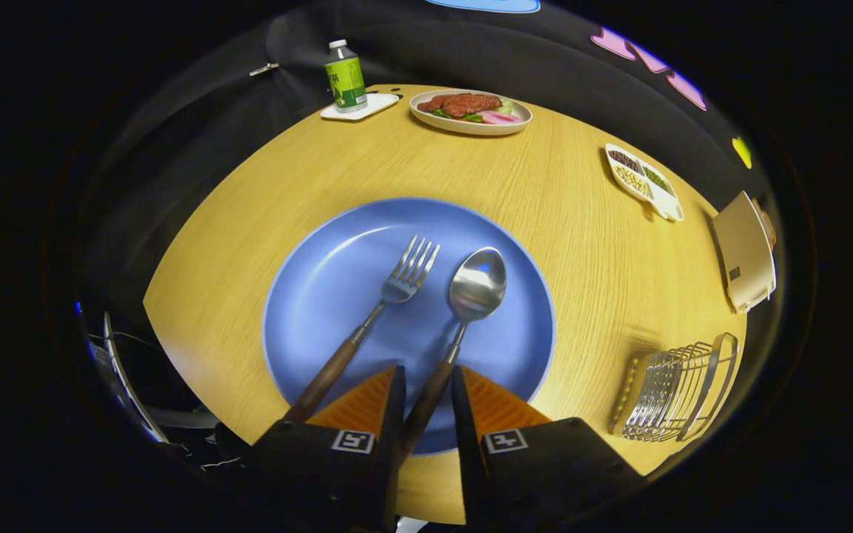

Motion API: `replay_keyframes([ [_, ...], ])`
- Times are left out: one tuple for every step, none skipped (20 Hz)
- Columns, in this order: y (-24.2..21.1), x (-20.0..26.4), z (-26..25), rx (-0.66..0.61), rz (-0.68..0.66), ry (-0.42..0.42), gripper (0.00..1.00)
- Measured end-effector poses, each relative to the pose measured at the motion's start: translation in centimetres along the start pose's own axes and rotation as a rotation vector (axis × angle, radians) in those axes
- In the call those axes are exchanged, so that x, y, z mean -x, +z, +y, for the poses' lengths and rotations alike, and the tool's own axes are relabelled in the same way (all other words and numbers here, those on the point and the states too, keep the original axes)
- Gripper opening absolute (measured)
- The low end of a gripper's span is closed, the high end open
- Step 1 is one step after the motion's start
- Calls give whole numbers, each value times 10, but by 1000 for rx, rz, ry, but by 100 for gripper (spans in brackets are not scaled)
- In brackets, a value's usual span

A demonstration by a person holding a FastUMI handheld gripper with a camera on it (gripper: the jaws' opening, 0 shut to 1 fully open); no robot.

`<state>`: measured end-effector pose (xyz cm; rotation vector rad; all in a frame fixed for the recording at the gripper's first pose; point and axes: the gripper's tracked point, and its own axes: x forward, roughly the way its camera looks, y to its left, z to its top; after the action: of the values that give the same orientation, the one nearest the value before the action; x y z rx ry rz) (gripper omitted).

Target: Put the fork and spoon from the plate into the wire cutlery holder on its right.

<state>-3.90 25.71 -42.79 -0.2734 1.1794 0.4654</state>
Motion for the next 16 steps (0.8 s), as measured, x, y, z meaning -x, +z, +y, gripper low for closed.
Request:
replay_keyframes([
  [-2,-2,1,-6,16,0,38],
  [1,-2,-1,-15,9,-2,37],
  [0,-2,-4,-20,23,-7,33],
  [1,-3,-7,-36,24,-11,29],
  [1,-6,-7,-57,39,1,18],
  [2,-6,-8,-74,48,14,14],
  [3,-5,-10,-96,58,18,14],
  [3,-4,-12,-114,65,25,11],
  [4,-2,-12,-127,68,37,11],
  [6,1,-13,-132,63,48,11],
  [8,4,-14,-137,55,58,11],
  [11,10,-16,-142,46,68,11],
  [13,17,-17,-144,35,79,11],
  [16,25,-20,-142,20,88,11],
  [19,33,-23,-136,4,97,11],
  [21,41,-27,-130,-9,102,11],
])
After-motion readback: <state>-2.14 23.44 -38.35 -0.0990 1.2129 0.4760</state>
